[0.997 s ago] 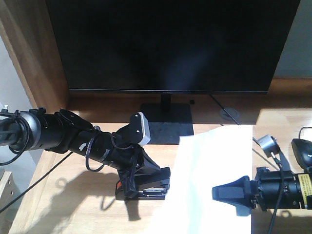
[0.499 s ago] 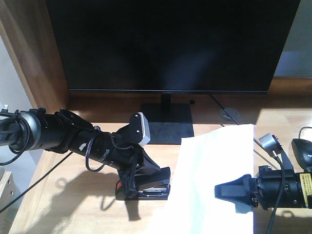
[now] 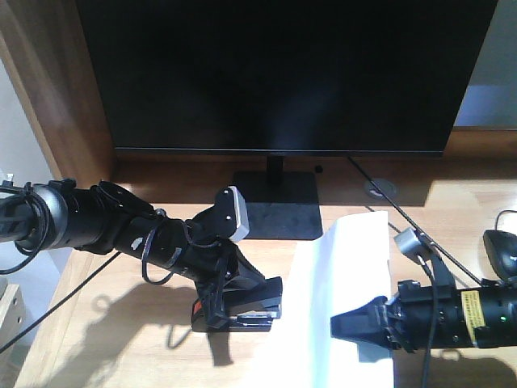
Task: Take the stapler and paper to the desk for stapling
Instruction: 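Lay the paper flat under the stapler beside the left gripper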
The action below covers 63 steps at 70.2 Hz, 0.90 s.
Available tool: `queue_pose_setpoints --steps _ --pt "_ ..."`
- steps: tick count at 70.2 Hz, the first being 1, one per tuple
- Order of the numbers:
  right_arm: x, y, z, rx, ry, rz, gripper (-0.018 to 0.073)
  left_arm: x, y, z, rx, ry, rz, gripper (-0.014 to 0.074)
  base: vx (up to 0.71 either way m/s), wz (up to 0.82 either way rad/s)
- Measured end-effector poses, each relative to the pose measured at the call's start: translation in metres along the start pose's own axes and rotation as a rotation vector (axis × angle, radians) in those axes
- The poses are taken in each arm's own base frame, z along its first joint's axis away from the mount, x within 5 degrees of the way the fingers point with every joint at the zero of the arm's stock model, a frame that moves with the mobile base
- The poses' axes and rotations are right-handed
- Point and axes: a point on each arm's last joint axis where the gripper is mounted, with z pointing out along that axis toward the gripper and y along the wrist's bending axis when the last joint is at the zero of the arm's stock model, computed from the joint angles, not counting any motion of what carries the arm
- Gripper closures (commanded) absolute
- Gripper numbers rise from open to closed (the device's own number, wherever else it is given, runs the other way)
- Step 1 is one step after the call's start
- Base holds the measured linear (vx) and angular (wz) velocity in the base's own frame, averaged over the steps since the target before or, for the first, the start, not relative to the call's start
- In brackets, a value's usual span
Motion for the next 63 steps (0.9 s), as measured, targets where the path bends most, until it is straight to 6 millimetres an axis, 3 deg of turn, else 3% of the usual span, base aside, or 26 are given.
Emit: queue_pose_setpoints --steps 38,63 --pt "-0.002 -0.021 0.000 0.214 -0.040 0.156 0.0562 0.000 0.000 0.000 0.000 0.000 0.000 0.0603 0.00 0.00" --pt "0.002 0.000 0.002 -0.018 0.023 -0.049 0.0562 0.000 0.000 0.000 0.000 0.000 0.000 0.0603 0.00 0.00"
